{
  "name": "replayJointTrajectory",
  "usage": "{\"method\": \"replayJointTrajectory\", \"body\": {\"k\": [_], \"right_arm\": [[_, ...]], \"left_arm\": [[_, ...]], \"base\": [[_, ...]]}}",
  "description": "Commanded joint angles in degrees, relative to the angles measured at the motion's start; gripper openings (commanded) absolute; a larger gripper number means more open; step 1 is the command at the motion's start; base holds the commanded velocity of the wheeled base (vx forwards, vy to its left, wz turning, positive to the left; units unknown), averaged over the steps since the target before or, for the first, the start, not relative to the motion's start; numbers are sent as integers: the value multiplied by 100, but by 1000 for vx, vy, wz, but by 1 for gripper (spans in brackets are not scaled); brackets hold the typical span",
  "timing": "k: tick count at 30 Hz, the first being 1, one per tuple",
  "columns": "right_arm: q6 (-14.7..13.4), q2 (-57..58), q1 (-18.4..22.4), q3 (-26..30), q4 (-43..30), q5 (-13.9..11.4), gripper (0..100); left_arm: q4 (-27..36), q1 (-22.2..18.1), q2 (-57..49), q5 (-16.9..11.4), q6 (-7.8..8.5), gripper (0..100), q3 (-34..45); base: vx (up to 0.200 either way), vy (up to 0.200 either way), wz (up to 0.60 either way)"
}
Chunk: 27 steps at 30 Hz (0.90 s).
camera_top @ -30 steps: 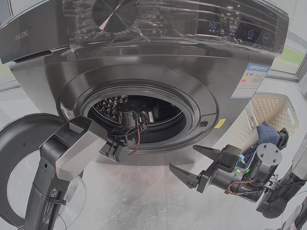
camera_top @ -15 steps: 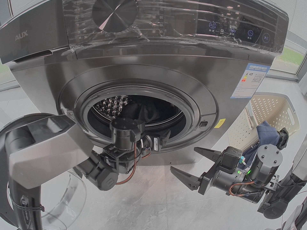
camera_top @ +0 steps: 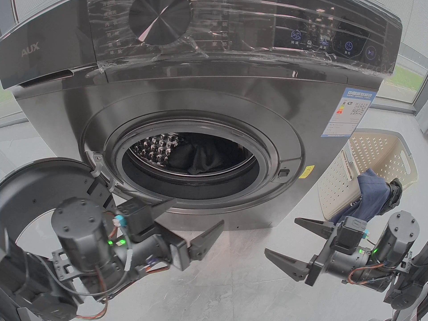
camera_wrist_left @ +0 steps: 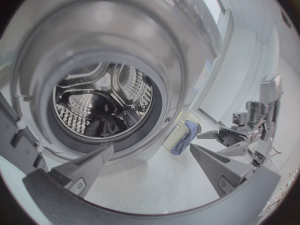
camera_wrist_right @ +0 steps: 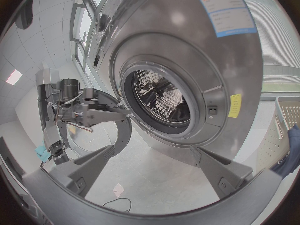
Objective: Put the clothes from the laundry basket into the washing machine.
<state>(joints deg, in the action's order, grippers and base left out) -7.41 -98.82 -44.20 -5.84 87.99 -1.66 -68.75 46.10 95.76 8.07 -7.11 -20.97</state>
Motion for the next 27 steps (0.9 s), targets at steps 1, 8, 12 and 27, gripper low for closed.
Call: {"method": "replayJointTrajectory", "body": {"k": [1,8,12,27], "right_arm": [[12,952,219,584,-80,8,100],[12,1348,579,584,-160,289,100],[47,1822,1010,584,-617,333,100],[91,5777,2302,584,-4484,948,100]], "left_arm": [[-50,144,-1534,28,78,100,972],[134,-181,-2386,28,227,100,1350],[398,-444,-3098,28,403,100,1657],[3369,-1684,-6500,-16,588,100,2088]], "base": [[-200,0,0],[-114,0,0],[-200,0,0],[-93,0,0]]}}
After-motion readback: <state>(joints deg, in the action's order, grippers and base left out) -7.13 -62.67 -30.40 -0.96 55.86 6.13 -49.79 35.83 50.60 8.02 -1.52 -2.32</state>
